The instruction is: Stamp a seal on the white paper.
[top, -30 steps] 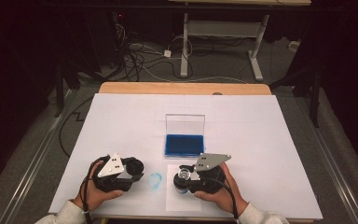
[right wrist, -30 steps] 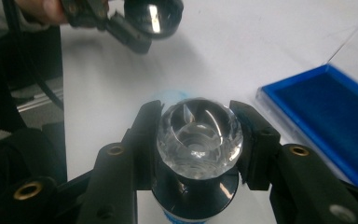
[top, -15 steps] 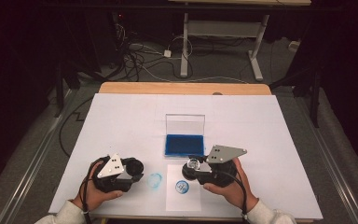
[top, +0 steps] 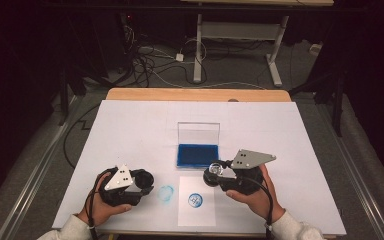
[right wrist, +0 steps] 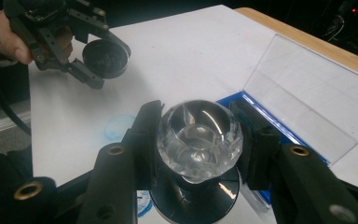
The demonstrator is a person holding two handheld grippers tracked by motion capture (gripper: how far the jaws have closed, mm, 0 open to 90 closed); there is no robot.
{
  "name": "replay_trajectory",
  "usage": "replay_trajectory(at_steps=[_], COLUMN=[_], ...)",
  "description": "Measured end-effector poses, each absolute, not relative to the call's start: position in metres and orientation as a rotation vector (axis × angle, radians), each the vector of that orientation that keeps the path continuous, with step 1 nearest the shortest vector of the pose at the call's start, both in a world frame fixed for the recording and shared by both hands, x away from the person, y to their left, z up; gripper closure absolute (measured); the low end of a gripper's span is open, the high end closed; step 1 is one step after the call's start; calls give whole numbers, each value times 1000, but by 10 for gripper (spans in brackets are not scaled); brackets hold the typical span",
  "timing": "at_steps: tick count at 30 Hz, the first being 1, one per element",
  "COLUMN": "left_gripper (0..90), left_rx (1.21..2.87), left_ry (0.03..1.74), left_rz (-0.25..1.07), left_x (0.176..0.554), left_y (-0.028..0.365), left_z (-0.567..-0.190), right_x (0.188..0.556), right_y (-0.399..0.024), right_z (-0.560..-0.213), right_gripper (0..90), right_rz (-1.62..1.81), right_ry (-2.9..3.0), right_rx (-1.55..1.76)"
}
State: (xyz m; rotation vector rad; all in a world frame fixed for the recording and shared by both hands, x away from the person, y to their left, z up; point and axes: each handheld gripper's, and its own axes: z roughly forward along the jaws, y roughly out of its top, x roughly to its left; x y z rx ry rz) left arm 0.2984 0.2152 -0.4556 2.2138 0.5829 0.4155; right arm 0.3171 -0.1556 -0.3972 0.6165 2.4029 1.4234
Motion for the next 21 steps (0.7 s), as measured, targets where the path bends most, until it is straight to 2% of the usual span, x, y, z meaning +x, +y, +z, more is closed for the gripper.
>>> replay_trajectory(at_steps=[21], left_gripper=[367], left_rx=[2223], left_ry=[579], left_rz=[392], left_x=[305], left_y=[216], left_z=[-459], right_x=[324], right_y=[-177], right_z=[-386], right_gripper=[566], right_rz=[1427], right_ry=[2328], right_rx=[689])
